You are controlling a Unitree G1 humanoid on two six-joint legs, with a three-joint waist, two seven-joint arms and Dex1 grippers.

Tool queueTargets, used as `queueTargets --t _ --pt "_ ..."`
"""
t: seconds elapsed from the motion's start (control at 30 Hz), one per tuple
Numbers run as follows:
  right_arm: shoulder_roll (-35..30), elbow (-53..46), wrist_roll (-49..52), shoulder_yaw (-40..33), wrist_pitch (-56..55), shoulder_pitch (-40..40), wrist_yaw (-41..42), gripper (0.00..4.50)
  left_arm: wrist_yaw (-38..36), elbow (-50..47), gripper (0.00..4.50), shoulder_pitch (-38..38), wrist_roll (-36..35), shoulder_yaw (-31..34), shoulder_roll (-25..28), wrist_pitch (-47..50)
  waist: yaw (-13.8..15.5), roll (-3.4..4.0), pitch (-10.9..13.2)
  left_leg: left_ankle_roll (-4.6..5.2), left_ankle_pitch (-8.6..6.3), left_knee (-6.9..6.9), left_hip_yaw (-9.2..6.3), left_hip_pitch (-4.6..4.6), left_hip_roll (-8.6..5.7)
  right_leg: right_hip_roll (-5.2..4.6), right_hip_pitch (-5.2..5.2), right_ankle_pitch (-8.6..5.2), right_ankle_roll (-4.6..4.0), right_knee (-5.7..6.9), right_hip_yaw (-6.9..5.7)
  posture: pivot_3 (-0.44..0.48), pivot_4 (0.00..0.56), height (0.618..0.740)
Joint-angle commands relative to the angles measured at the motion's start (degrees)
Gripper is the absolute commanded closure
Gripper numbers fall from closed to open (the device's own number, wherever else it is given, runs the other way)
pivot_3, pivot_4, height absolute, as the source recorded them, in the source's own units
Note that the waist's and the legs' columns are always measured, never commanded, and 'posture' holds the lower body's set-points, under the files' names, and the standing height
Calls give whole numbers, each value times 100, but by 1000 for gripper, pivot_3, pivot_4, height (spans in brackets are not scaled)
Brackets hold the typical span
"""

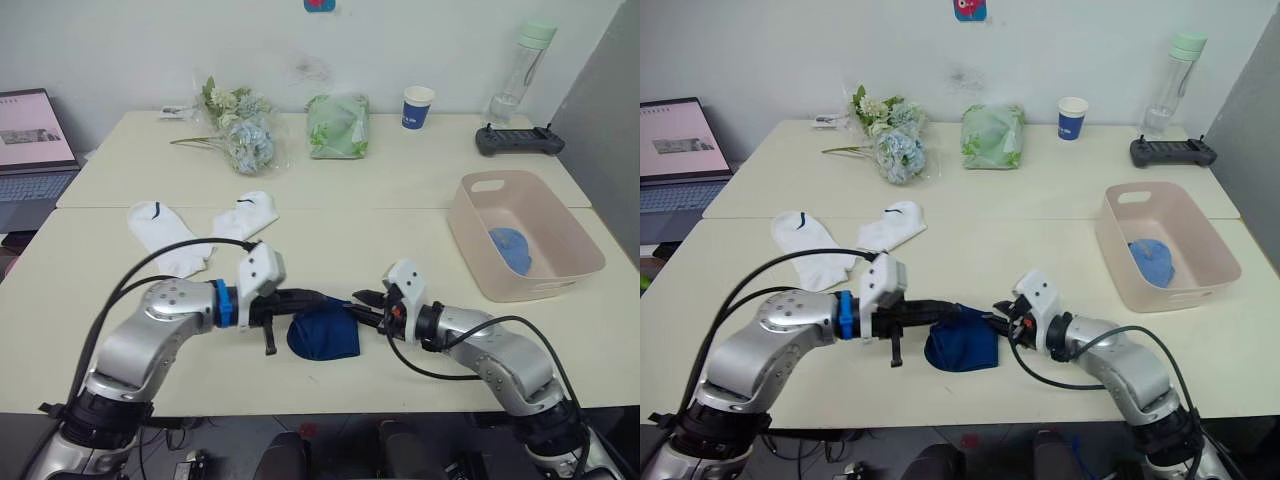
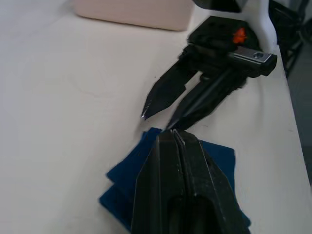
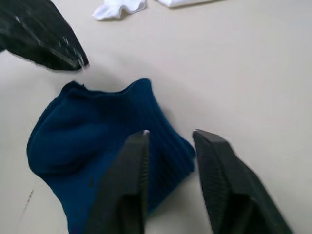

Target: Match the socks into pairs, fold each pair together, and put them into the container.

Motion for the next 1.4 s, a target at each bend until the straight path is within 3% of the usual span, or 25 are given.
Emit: queueTargets --t 0.03,0.07,0.3,0.43,0.53,0.77,1.07,1.27,1.4 --pt "69 60 -330 186 -367 -115 128 4310 -151 375 4500 -160 625 -422 90 -663 10 0 0 0 0 1 -1 1 0 0 1 0 0 1 -1 0 150 740" --pt "85 134 -460 263 -413 -122 115 4475 -147 561 4500 -202 783 -533 74 -763 11 0 0 0 0 1 -1 1 -1 0 1 0 -1 2 -2 0 150 740" --pt "259 451 -925 316 -385 -149 -63 4475 -246 1207 4500 106 1452 -857 367 -1160 1 -1 -1 1 0 1 -1 2 -1 4 1 0 -1 1 -1 0 150 740" --pt "386 473 -964 -15 -421 -145 -218 4475 -320 1039 4500 328 1239 -620 477 -1046 0 1 -2 1 0 0 -2 6 2 1 3 0 -1 4 0 0 150 740" --pt "158 133 -726 -189 -537 -61 226 4475 -348 704 4500 373 708 -170 456 -756 2 2 0 1 0 1 -2 7 1 1 4 0 -1 6 0 0 150 740" --pt "-205 -141 -569 23 -538 -224 1108 4475 -36 -32 4500 -371 -133 70 35 425 18 -3 6 1 -1 5 -8 -1 -2 2 5 0 -1 4 -10 0 150 740" --pt "-359 147 -1182 799 -688 -294 1500 4475 -80 1033 4500 -305 842 -749 -25 -323 3 -2 7 1 0 3 -8 3 -1 5 1 0 -1 4 -4 0 150 740" --pt "-836 -104 -1165 668 -808 250 1807 4475 -217 1336 4500 -129 1260 -937 107 -816 25 -2 7 1 -1 5 -7 1 -7 -2 5 0 0 -1 -4 0 150 740" --pt "-1061 -547 -926 410 -689 657 1826 4475 -314 1128 4500 -44 1017 -735 72 -906 24 -4 5 1 -1 4 -7 5 -5 -3 11 0 0 -5 -4 0 150 740"
